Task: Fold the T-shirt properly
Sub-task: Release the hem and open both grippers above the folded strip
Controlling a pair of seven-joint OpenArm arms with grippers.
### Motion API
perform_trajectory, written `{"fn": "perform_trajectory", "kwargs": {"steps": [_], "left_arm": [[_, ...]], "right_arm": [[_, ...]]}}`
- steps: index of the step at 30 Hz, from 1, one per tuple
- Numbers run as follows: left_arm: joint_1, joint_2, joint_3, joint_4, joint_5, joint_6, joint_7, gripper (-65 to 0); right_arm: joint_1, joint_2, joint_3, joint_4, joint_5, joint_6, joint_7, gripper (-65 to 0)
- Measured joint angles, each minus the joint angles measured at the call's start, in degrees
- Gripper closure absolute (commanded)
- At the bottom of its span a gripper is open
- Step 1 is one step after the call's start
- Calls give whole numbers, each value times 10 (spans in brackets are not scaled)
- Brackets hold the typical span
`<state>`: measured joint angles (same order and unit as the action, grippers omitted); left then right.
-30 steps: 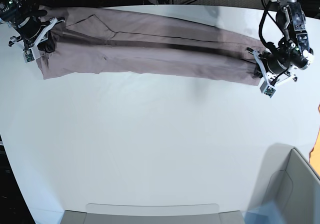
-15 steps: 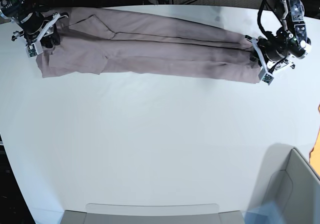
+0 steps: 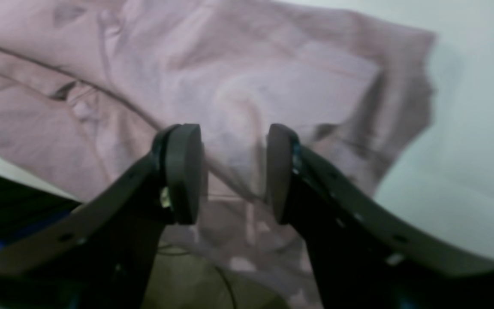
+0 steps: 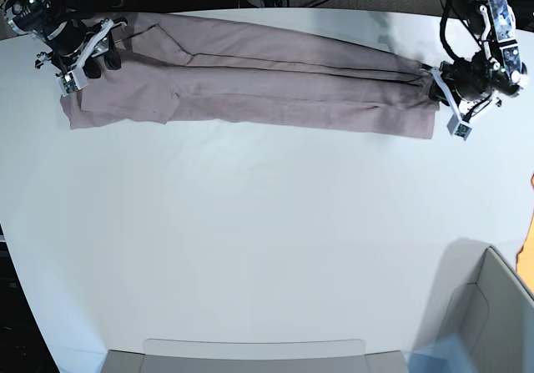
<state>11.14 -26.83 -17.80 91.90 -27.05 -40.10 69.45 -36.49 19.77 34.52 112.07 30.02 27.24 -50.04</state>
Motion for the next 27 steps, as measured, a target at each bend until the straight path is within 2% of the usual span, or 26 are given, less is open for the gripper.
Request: {"fn": "perform_trajectory", "kwargs": {"steps": [9,13,19,22,24,26,27], "left_arm": [[-16,-5,1,-45,-4,2,-6,-146],[-20,-16,45,-91,-25,-1,-54,-146],[-25,-23,90,-149,-105,3,-87,-141],[-14,-42,123,-150,-138,6,-102,-106],[-10,-47,139,-150,-158,2,-105,-56],[-10,-51,152,-150,-162,-3,-111,0],[-10,-53,156,-150,-162,-2,-111,0]], "right_arm": [[4,8,0,-8,-2,0,-1,-259],[5,9,2,-8,-2,0,-1,-259],[5,10,2,-8,-2,0,-1,-259],[4,10,2,-8,-2,0,-2,-259],[5,10,2,-8,-2,0,-1,-259],[5,10,2,-8,-2,0,-2,-259],[5,10,2,-8,-2,0,-2,-259]]}}
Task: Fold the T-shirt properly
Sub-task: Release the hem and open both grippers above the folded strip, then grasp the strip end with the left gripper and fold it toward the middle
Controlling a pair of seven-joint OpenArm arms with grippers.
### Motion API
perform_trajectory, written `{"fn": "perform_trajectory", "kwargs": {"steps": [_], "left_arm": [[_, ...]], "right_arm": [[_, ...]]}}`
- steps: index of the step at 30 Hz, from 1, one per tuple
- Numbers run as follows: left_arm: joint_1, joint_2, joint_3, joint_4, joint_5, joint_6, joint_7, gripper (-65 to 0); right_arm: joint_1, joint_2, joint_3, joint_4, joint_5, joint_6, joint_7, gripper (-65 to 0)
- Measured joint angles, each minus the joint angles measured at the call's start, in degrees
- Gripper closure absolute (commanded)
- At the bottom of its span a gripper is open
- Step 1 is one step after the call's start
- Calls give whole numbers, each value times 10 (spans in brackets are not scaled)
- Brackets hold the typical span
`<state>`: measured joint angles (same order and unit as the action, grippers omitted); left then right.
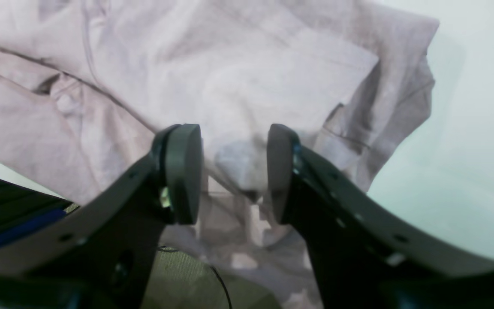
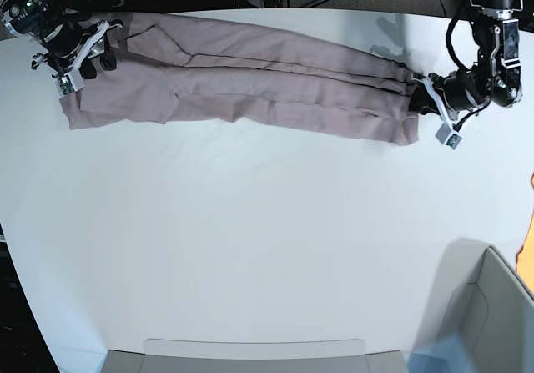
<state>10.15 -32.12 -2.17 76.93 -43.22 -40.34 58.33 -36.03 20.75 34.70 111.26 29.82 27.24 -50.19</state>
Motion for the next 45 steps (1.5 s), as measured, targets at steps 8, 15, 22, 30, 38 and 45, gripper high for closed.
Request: {"fn": "perform_trajectory", "kwargs": {"steps": [8,15,22,30,38,45], "left_arm": [[1,-6,3,-2,26,-11,-28,0],[-51,5,-115,-73,85,-31,-40,0],[-145,-12,-155,-157,218,-6,-30,0],[-146,-52,-156,-143,255,3,11,0],[-84,3,-202,121,254,5,133,0],[-30,77,-210,303,252,2,192,0]], "right_arm": [[9,-1,0,0,0,0,-2,-259],[10,-4,1,0,0,0,0,-259],[38,-4,2,0,-1,0,0,-259],[38,-14,2,0,0,0,-2,-259],[45,-19,1,0,0,0,-5,-259],[51,-18,0,0,0,0,-4,-259]]}}
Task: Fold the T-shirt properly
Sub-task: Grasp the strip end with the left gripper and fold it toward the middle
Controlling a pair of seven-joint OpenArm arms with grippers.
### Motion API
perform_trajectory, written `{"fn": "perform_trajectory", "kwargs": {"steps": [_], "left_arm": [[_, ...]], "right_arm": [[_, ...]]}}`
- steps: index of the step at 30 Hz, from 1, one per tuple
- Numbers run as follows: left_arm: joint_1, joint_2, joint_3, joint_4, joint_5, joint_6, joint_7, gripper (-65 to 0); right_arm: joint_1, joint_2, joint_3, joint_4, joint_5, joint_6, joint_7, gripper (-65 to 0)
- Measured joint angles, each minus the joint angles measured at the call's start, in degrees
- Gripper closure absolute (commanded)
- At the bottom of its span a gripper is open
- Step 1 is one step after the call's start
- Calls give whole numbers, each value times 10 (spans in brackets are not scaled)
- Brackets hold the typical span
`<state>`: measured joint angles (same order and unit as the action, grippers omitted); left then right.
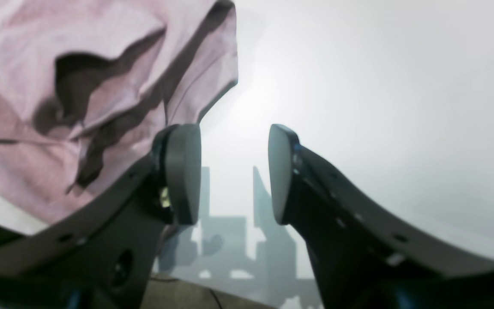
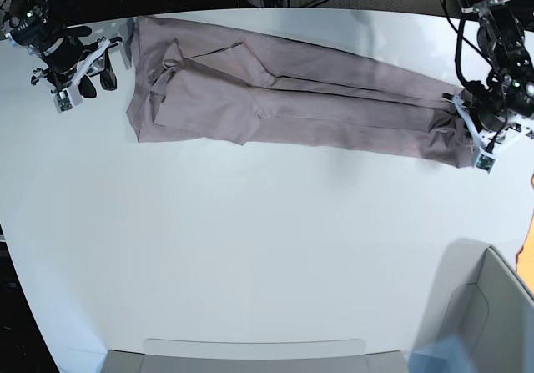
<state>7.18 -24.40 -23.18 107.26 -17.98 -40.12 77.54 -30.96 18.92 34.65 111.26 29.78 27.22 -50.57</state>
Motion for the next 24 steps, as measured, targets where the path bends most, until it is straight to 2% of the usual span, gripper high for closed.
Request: {"fn": "perform_trajectory", "kwargs": {"steps": [5,12,19,24], "left_arm": [[52,69,67,58,3,0,4,0],[59,151,128,71,5,0,0,0],[60,178,196,73,9,2,-9,0],[58,217,205,69,8,2,-9,0]], "right_arm": [[1,1,0,-5,0,0,0,-259],[2,1,-3,-17,1,0,0,-259],[2,1,-3,-19,0,0,0,-259],[2,1,-3,-19,0,0,0,-259]]}}
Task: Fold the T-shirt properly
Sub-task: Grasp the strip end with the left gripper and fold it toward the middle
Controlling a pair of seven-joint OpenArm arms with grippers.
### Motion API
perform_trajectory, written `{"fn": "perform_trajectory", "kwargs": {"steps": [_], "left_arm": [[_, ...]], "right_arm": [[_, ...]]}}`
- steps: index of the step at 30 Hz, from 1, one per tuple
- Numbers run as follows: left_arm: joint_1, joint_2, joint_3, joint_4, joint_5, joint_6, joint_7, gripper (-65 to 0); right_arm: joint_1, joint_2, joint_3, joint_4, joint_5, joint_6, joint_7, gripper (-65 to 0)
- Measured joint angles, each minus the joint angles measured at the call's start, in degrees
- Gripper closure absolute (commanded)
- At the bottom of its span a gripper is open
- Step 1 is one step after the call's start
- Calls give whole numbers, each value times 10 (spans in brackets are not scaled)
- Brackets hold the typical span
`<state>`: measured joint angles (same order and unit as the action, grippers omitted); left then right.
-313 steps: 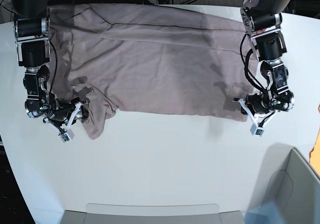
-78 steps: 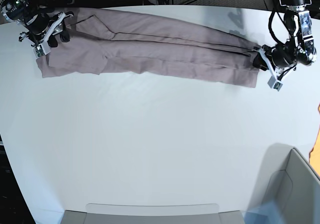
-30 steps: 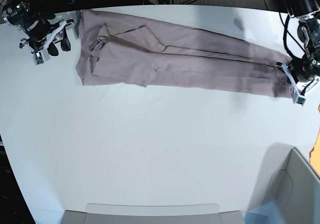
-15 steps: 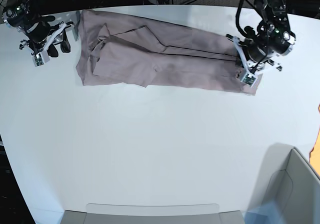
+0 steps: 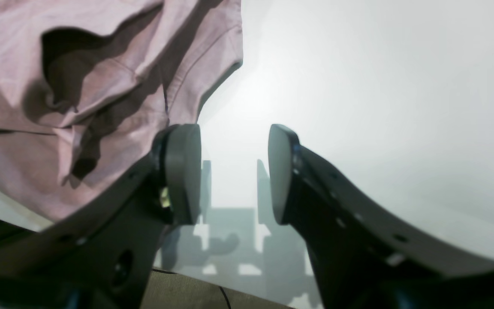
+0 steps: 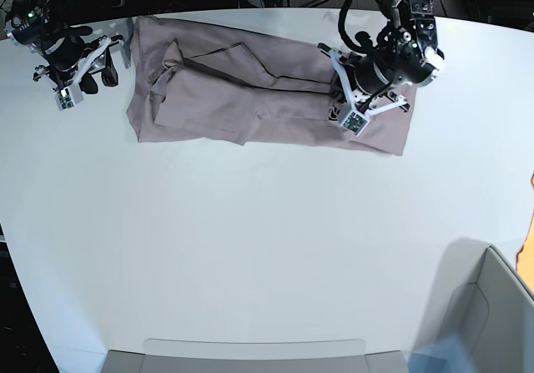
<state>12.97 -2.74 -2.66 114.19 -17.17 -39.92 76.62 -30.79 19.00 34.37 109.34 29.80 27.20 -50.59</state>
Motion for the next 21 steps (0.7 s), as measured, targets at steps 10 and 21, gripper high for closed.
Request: {"fn": "perform_trajectory", "kwargs": {"steps": [10,21], "left_arm": [[2,-26,21,-6,-4,0,1,-173],[2,-16,-29,9,-9,-2,-2,0]], "right_arm": [[0,0,0,-29,-2,0,-1,-259],[0,0,0,-29,0,-1,3,-259]]}}
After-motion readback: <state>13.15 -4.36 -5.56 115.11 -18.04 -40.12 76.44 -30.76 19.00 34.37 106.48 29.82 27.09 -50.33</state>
